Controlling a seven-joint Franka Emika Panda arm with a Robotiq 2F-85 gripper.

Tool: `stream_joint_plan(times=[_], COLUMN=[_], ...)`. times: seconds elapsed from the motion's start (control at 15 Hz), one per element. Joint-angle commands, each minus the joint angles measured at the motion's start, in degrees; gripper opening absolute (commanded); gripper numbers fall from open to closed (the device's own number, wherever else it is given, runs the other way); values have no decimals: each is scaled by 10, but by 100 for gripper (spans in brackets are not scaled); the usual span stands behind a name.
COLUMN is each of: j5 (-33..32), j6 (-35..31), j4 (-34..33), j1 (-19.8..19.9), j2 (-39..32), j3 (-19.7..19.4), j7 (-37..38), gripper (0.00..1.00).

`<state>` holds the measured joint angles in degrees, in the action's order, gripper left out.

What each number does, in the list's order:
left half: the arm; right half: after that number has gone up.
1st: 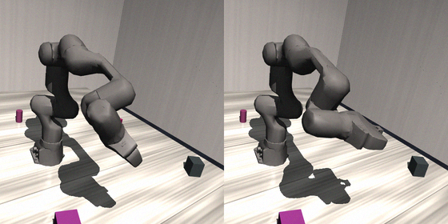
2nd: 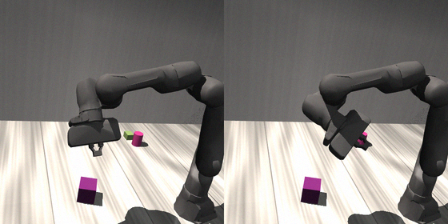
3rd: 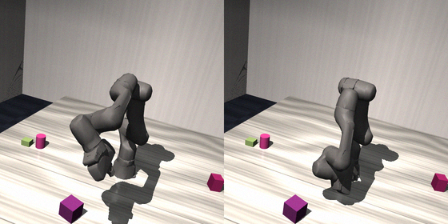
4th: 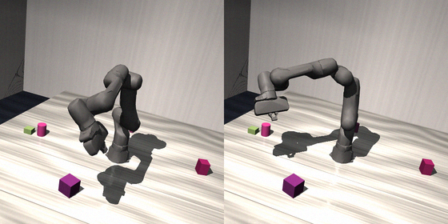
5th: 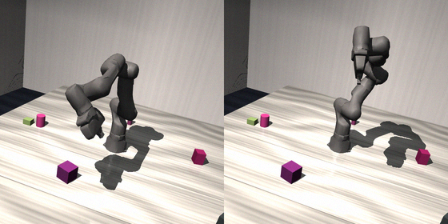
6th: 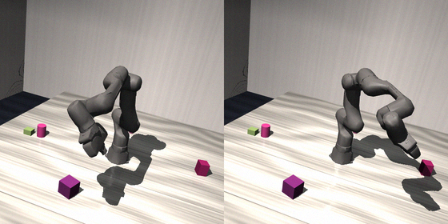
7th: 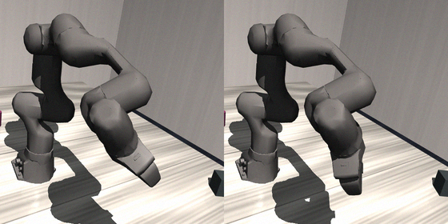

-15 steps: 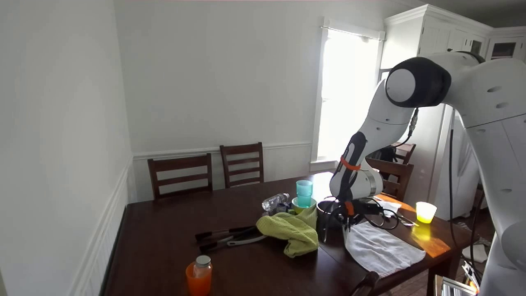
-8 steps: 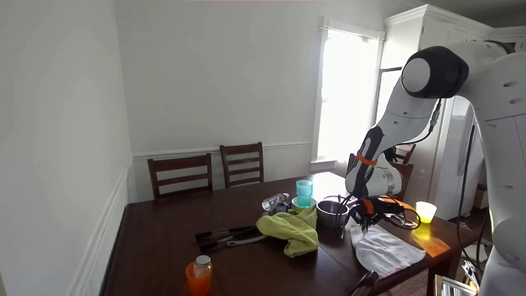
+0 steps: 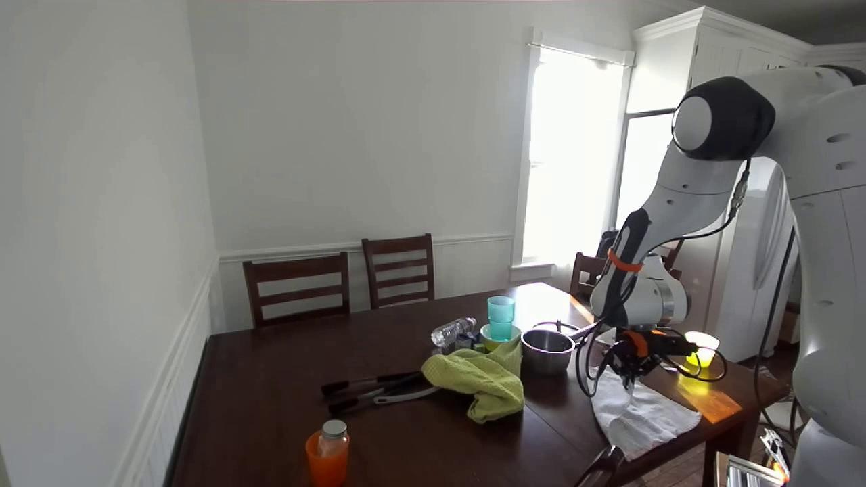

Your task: Fold the towel on the table

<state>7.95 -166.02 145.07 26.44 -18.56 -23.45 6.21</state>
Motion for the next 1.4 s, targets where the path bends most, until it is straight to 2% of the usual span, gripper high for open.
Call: stream_joint_plan(times=[0.0, 0.07, 0.47, 1.33], j5=[26, 28, 18, -21], j6=[5, 4, -19, -50], j4=[21, 23, 38, 39], j1=[41, 57, 84, 122], j2=[13, 12, 9, -13], j3=[21, 30, 20, -6], j7=[-54, -62, -105, -177], gripper=[2, 2, 2, 2])
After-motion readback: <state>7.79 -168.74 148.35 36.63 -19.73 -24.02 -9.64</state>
